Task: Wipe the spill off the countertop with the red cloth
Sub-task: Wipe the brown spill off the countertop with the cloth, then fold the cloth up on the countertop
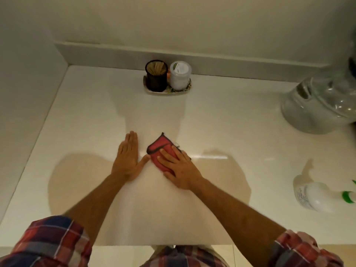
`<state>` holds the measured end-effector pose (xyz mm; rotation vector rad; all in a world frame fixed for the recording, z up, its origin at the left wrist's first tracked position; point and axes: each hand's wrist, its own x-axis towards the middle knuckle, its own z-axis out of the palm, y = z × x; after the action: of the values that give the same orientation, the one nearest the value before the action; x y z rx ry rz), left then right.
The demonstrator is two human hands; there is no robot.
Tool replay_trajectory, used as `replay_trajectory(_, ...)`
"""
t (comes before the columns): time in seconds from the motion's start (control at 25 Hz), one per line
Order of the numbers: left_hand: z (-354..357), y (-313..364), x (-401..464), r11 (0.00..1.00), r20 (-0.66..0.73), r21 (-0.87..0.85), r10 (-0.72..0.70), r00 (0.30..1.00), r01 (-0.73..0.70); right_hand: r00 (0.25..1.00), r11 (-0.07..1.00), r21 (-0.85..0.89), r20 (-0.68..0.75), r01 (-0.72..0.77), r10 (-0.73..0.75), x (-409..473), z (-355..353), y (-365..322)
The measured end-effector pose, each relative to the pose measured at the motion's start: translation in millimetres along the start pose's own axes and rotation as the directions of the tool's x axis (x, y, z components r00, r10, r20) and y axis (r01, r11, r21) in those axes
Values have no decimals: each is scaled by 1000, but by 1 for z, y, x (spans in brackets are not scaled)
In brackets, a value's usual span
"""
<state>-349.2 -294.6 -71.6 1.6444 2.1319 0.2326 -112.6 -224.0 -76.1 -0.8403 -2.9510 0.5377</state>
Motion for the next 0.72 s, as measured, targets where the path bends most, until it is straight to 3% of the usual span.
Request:
replay_trajectory(0.12, -8, 2, 7, 999, 88, 41, -22, 996, 18, 978, 979, 22, 42, -204, 203, -54, -19, 34)
replay_trajectory(0.24, -19, 13, 10, 993, 129, 52, -112, 985, 106, 886, 897, -8, 151, -442, 438, -89, -46, 58)
replay_trajectory(0.28, -21, 22, 9, 990, 119, 63, -132, 984, 125, 859, 865, 43, 161, -499, 487, -96, -55, 60)
replay_trajectory(0.4, -19, 66, -4, 996, 81, 34, -82, 993, 80, 789, 675, 496, 34, -547, 614, -112, -74, 62)
replay_trajectory(0.52, -2, 125, -26, 984, 82, -169, -46, 996, 59, 628, 517, 604, -35, -607, 778, -133, -71, 66)
replay_trajectory(0.64, 15, 183, -43, 868, 208, -465, -87, 974, 177, 538, 341, 686, 88, -643, 838, -139, -74, 70)
replay_trajectory(0.72, 24, 213, -45, 807, 263, -537, -117, 958, 246, 516, 193, 765, 204, -614, 832, -136, -81, 76)
